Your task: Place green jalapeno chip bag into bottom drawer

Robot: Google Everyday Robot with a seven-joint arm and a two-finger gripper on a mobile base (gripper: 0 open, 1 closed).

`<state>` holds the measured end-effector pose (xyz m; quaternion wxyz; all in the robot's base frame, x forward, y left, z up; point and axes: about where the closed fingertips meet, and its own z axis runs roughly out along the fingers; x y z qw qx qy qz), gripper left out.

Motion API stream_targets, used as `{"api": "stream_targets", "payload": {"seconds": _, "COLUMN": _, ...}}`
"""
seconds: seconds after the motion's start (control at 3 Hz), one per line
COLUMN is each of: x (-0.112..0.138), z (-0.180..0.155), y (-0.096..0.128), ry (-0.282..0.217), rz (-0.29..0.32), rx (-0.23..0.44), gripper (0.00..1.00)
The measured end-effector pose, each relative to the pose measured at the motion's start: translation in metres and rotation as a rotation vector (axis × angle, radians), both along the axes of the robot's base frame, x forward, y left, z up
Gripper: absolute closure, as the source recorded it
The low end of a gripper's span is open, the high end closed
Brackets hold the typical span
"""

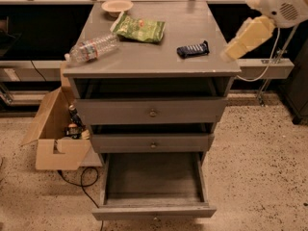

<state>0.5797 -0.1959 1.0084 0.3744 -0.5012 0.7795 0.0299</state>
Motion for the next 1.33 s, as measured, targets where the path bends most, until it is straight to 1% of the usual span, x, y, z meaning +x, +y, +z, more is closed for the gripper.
{"api": "stream_targets", "payload": {"seconds": 0.33, "x": 0.055, "z": -0.020, "y": 0.019, "ry": 0.016, "rz": 0.010, "rx": 0.048, "gripper": 0.00}}
{"api": "stream_targets", "payload": {"seconds": 0.67, "x": 0.063, "z": -0.025, "y": 0.022, "ry": 0.010, "rz": 0.015, "rx": 0.058, "gripper": 0.00}}
{"api": "stream_targets", "payload": {"seconds": 1.0, "x": 0.119, "z": -0.040, "y": 0.024, "ry": -0.036, "rz": 0.004, "rx": 0.091, "gripper": 0.00}}
{"api": "stream_targets", "payload": {"seconds": 1.33, "x": 0.164, "z": -0.049, "y": 0.029, "ry": -0.065, "rz": -0.014, "rx": 0.107, "gripper": 0.00}}
